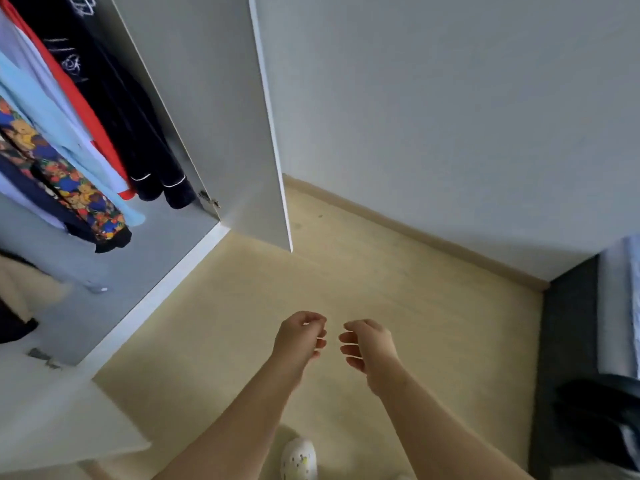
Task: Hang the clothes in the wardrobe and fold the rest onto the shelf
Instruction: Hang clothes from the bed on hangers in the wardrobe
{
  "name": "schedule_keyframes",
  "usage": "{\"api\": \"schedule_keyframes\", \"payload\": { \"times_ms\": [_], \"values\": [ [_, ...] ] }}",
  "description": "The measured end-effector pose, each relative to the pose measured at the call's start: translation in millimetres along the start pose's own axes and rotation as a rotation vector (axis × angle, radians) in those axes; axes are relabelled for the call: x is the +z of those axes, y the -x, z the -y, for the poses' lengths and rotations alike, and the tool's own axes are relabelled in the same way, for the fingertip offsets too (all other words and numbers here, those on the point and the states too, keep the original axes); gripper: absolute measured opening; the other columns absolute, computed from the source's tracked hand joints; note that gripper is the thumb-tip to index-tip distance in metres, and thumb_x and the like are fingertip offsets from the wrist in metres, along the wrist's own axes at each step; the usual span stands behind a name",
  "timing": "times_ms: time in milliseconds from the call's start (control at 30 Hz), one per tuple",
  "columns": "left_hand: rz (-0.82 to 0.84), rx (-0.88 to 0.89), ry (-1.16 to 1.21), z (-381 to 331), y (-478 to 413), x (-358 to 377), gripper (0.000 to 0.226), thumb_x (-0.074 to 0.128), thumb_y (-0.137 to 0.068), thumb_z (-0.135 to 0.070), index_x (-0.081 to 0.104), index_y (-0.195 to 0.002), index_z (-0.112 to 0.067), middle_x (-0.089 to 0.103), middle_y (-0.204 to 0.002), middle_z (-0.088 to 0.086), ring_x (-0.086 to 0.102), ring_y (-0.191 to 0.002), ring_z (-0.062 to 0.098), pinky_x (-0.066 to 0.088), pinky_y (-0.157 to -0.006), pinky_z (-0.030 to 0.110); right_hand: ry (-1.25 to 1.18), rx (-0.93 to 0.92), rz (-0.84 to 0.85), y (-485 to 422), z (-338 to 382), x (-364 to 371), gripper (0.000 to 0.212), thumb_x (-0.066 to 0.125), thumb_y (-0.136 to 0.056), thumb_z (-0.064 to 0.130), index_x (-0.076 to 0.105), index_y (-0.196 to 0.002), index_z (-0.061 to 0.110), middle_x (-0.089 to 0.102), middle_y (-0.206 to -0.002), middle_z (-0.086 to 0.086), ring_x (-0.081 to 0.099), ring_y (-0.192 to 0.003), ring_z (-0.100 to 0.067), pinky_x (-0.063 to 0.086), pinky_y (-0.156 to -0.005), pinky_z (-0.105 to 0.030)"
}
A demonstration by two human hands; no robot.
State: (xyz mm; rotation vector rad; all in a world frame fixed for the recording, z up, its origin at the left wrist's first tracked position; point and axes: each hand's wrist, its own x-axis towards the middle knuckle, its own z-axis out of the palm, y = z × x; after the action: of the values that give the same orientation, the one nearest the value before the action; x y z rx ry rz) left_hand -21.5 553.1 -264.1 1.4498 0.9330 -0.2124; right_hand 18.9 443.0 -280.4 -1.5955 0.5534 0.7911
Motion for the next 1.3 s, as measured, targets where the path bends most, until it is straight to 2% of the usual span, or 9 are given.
{"api": "schedule_keyframes", "payload": {
  "times_ms": [200, 333, 600, 800, 867, 967, 1067, 1167, 1300],
  "values": [
    [0.198, 0.068, -0.215, 13, 37, 115, 0.012, 0.050, -0.093, -0.022, 0.060, -0.086, -0.023, 0.060, -0.077, -0.004, 0.057, -0.065, 0.010, 0.045, -0.061, 0.022, -0.110, -0.021, -0.089, 9, -25, -123, 0.010, 0.052, -0.089, 0.012, 0.058, -0.082, 0.013, 0.060, -0.069, -0.002, 0.053, -0.055, -0.015, 0.041, -0.052, -0.023],
    [0.239, 0.112, -0.236, 22, 76, 220, 0.014, 0.052, -0.092, -0.020, 0.058, -0.080, -0.023, 0.060, -0.074, -0.004, 0.056, -0.061, 0.010, 0.044, -0.060, 0.022, -0.169, -0.036, -0.176, 17, -44, -233, 0.012, 0.051, -0.089, 0.012, 0.057, -0.078, 0.014, 0.059, -0.067, -0.001, 0.051, -0.052, -0.014, 0.039, -0.050, -0.021],
    [0.342, 0.078, -0.259, 48, 148, 416, 0.018, 0.053, -0.092, -0.014, 0.057, -0.076, -0.022, 0.057, -0.069, -0.002, 0.054, -0.057, 0.010, 0.040, -0.054, 0.020, -0.234, -0.026, -0.321, 38, -85, -437, 0.012, 0.051, -0.089, 0.013, 0.053, -0.077, 0.013, 0.059, -0.069, -0.002, 0.052, -0.056, -0.015, 0.038, -0.052, -0.023],
    [0.414, 0.040, -0.344, 63, 147, 517, 0.018, 0.053, -0.091, -0.018, 0.059, -0.076, -0.023, 0.059, -0.074, -0.003, 0.057, -0.063, 0.011, 0.044, -0.059, 0.023, -0.336, 0.028, -0.382, 18, -102, -528, 0.009, 0.050, -0.089, 0.010, 0.056, -0.081, 0.010, 0.055, -0.065, -0.003, 0.046, -0.050, -0.015, 0.033, -0.049, -0.024],
    [0.427, 0.024, -0.378, 69, 139, 548, 0.018, 0.052, -0.091, -0.017, 0.060, -0.076, -0.023, 0.059, -0.073, -0.002, 0.057, -0.065, 0.012, 0.044, -0.061, 0.024, -0.378, 0.054, -0.402, 5, -104, -553, 0.011, 0.050, -0.089, 0.010, 0.057, -0.081, 0.011, 0.058, -0.069, -0.005, 0.047, -0.053, -0.015, 0.036, -0.051, -0.025],
    [0.470, -0.003, -0.442, 71, 124, 599, 0.017, 0.050, -0.093, -0.013, 0.057, -0.078, -0.018, 0.055, -0.070, -0.002, 0.053, -0.060, 0.010, 0.043, -0.052, 0.017, -0.432, 0.106, -0.468, -20, -108, -591, 0.011, 0.050, -0.089, 0.011, 0.058, -0.081, 0.014, 0.060, -0.070, -0.004, 0.050, -0.057, -0.016, 0.040, -0.055, -0.026],
    [0.507, -0.018, -0.501, 72, 112, 652, 0.021, 0.045, -0.095, -0.007, 0.051, -0.076, -0.015, 0.050, -0.068, 0.002, 0.046, -0.056, 0.010, 0.037, -0.040, 0.009, -0.475, 0.167, -0.494, -47, -114, -630, 0.012, 0.050, -0.088, 0.010, 0.057, -0.079, 0.014, 0.058, -0.067, -0.004, 0.049, -0.055, -0.015, 0.039, -0.048, -0.021],
    [0.535, -0.022, -0.601, 82, 101, 696, 0.026, 0.042, -0.095, -0.005, 0.049, -0.073, -0.017, 0.049, -0.068, 0.001, 0.044, -0.055, 0.010, 0.035, -0.040, 0.010, -0.544, 0.235, -0.503, -69, -128, -664, 0.014, 0.049, -0.089, 0.008, 0.054, -0.077, 0.013, 0.055, -0.064, -0.004, 0.045, -0.050, -0.014, 0.034, -0.038, -0.017],
    [0.512, -0.053, -0.675, 116, 87, 744, 0.024, 0.044, -0.091, -0.005, 0.053, -0.072, -0.017, 0.052, -0.068, 0.001, 0.046, -0.052, 0.010, 0.038, -0.042, 0.013, -0.557, 0.311, -0.542, -88, -161, -709, 0.011, 0.049, -0.090, 0.009, 0.054, -0.080, 0.010, 0.056, -0.064, -0.005, 0.045, -0.048, -0.015, 0.031, -0.035, -0.016]
  ]
}}
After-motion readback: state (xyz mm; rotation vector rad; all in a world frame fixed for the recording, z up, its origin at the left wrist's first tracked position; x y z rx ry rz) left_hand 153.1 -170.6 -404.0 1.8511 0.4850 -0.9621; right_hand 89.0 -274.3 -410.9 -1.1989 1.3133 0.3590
